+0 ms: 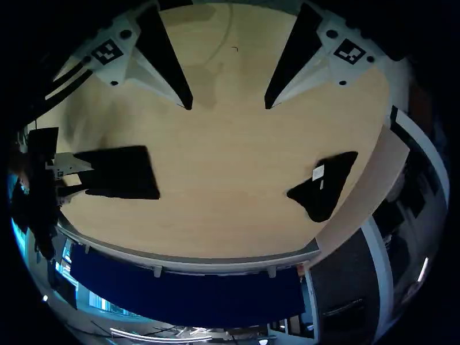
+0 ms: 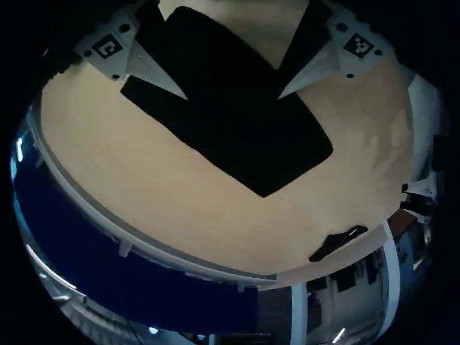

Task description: Fold towel

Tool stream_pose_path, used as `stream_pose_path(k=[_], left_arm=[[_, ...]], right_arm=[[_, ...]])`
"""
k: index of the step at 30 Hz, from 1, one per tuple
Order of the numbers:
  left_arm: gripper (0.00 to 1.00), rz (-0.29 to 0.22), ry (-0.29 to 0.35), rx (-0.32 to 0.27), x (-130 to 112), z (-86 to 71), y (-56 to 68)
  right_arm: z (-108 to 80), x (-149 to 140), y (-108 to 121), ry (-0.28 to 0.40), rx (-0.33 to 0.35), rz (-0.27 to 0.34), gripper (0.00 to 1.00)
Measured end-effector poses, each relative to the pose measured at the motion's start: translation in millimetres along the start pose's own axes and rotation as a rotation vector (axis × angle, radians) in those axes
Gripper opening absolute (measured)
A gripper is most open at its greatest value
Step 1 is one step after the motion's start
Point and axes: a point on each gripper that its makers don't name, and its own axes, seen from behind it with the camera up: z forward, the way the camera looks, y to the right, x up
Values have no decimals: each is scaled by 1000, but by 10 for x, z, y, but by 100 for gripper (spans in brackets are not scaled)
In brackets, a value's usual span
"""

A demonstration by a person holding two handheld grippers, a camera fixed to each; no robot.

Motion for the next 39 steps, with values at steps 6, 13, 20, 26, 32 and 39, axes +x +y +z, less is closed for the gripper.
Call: stream_pose_path(k=[6, 13, 20, 26, 32, 39], left_arm=[[93, -1, 3, 0, 14, -44, 7], [93, 4, 3, 3, 18, -73, 24], [93, 5, 8, 1, 55, -97, 54], [93, 4, 9, -1, 66, -97, 80], [93, 7, 10, 2, 60, -121, 75], [93, -1, 6, 3, 23, -118, 60]], right_arm=[[-200, -334, 206, -30, -28, 27, 100], [-412, -658, 424, -68, -59, 33, 100], [-508, -893, 529, -98, -71, 47, 100], [-504, -963, 517, -99, -57, 69, 89], [-497, -1034, 544, -111, -50, 85, 71], [-502, -1121, 584, -134, -37, 84, 49]])
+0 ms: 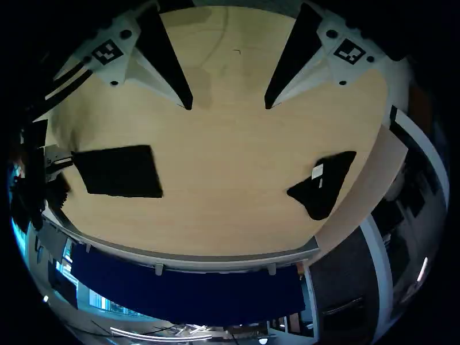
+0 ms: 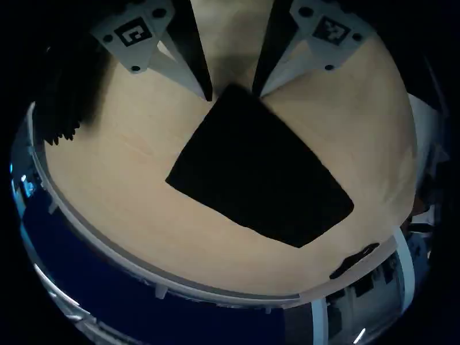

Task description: Fold towel

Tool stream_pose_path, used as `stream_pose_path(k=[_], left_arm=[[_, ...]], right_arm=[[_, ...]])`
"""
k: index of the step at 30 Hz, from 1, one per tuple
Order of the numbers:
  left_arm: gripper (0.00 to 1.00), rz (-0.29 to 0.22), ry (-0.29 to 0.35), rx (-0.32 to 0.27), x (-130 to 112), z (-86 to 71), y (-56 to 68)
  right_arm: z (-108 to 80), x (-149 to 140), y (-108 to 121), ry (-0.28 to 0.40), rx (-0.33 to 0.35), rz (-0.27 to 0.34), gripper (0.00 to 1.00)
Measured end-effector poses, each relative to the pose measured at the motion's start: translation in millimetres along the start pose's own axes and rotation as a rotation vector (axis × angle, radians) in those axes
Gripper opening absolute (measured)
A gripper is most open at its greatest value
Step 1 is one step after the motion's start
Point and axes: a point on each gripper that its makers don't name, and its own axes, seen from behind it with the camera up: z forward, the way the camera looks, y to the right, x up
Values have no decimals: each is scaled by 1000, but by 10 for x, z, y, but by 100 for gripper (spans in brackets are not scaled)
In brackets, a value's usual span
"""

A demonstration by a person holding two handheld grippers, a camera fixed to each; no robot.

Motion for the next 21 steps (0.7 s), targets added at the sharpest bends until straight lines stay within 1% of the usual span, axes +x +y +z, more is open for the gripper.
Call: stream_pose_path(k=[9, 14, 16, 21], left_arm=[[93, 3, -1, -1, -24, 38, 9], [93, 1, -3, -2, -31, 47, 7], [93, 0, -3, -3, -29, 44, 8], [93, 0, -3, -4, -20, 34, 3]], right_arm=[[41, -36, -34, -11, 28, -2, 21], [25, -18, -22, -7, 24, -7, 9], [15, 4, -12, -2, 17, -15, 7], [-16, 69, 8, 7, 2, -36, 6]])
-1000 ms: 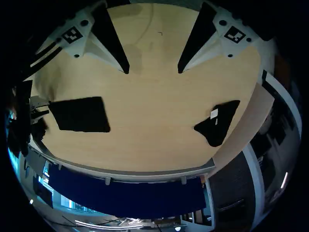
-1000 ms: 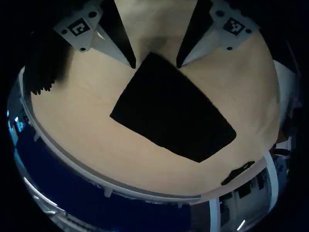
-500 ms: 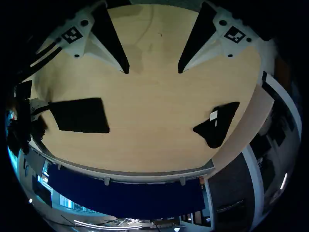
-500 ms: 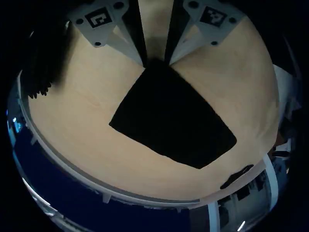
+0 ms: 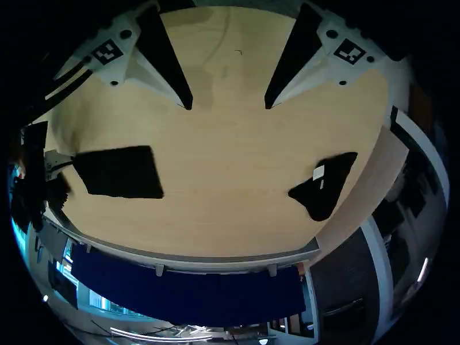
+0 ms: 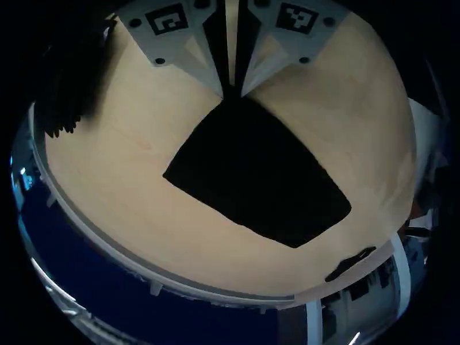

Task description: Fold towel

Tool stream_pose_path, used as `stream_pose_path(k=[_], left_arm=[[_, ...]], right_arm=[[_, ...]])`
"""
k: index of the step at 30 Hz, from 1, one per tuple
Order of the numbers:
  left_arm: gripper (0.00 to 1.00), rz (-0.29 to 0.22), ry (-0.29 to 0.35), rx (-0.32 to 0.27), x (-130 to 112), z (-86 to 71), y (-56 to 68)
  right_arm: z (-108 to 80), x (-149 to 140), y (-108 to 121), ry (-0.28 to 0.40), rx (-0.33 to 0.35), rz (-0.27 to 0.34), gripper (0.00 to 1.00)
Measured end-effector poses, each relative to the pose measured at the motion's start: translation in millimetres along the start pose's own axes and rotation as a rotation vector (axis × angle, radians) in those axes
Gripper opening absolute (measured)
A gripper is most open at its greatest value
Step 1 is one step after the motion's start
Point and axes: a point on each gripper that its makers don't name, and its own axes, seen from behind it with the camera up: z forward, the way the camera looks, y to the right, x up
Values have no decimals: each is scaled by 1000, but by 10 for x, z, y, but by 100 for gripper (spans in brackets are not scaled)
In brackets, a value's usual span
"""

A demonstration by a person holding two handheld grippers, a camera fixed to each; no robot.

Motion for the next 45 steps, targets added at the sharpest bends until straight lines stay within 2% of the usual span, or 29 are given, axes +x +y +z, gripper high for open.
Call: stream_pose_path(k=[9, 15, 24, 30, 36, 42, 45], left_arm=[[93, -8, 5, -3, 19, -37, -4], [93, -12, 15, -1, 42, -67, -33], [93, -9, 32, -10, 116, -134, -32], [93, -2, 43, -12, 134, -192, -49], [93, -14, 52, -14, 134, -253, -91], [93, -30, 62, -5, 132, -316, -161], [93, -40, 67, -1, 130, -349, -195]], right_arm=[[-132, 273, -17, 25, -5, -45, 6], [-230, 614, -80, 58, -11, -117, 6], [-292, 1205, -304, 113, 3, -226, 6], [-299, 1553, -519, 156, 21, -285, 6], [-257, 1786, -758, 180, 53, -330, 6], [-82, 1925, -1188, 185, 113, -377, 6], [89, 1926, -1462, 176, 150, -400, 6]])
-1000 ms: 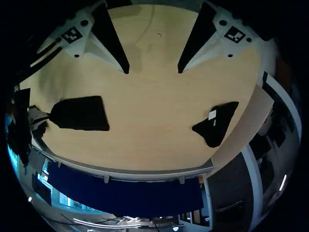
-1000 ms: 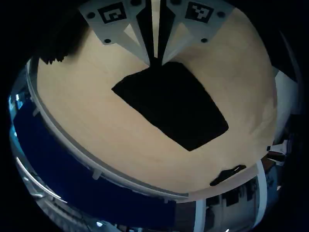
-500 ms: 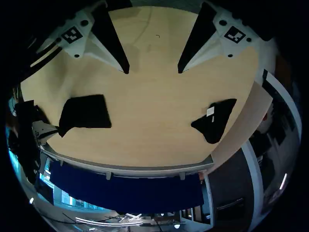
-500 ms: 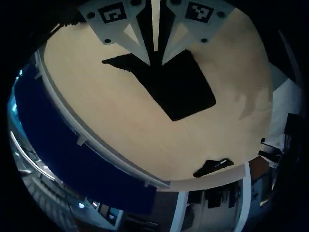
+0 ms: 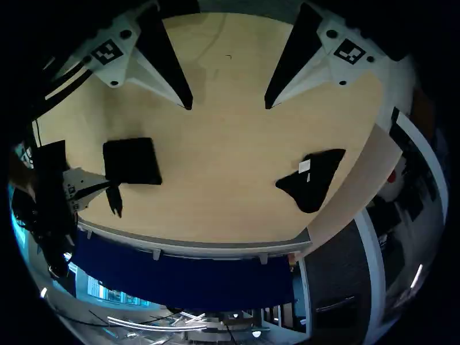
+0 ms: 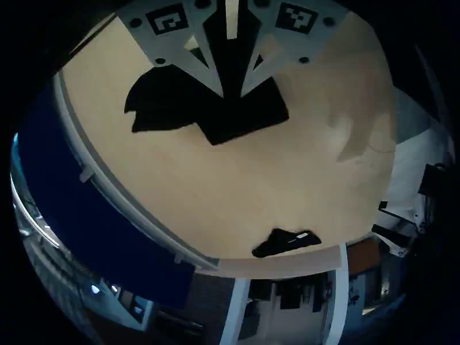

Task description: Fold towel

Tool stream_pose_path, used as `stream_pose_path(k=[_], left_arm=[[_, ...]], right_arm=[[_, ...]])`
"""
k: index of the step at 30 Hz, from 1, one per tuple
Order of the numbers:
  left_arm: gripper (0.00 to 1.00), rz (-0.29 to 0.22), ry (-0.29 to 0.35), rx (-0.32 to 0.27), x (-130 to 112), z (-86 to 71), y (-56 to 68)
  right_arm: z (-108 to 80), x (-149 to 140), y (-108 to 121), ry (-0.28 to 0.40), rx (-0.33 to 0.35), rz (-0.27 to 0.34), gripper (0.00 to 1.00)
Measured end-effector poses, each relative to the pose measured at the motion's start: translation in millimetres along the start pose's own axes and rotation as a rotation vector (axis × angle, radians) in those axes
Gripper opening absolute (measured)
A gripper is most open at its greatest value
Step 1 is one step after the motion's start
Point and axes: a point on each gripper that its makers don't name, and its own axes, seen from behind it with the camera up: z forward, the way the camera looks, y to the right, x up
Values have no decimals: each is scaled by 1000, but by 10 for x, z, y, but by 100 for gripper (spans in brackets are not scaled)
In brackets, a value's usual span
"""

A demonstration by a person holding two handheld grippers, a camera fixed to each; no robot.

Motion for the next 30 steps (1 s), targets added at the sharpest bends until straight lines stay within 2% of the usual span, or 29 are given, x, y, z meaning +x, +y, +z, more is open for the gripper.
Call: stream_pose_path(k=[6, 9, 12, 15, 16, 17, 19, 21, 25, 30], left_arm=[[93, -8, -2, -1, -41, 10, -25], [93, -4, -7, -4, -62, 28, -20], [93, 0, -11, -13, -71, 51, 7], [93, 2, -13, -20, -71, 87, 28], [93, 2, -13, -22, -69, 97, 30], [93, 3, -14, -23, -65, 109, 33], [93, 5, -14, -26, -57, 126, 34], [93, 7, -14, -27, -46, 141, 29], [93, 14, -15, -28, -36, 170, 6], [93, 18, -13, -30, -3, 175, -13]], right_arm=[[487, -54, -406, -30, 73, 16, 6], [641, -119, -498, -50, 88, 42, 6], [711, -170, -536, -62, 98, 68, 8], [710, -153, -545, -58, 99, 98, 14], [694, -143, -538, -53, 97, 106, 20], [676, -131, -530, -47, 94, 115, 28], [629, -112, -508, -36, 87, 130, 51], [565, -95, -478, -23, 78, 143, 67], [426, -129, -356, -10, 31, 170, 72], [239, -327, -246, -28, -18, 207, 74]])
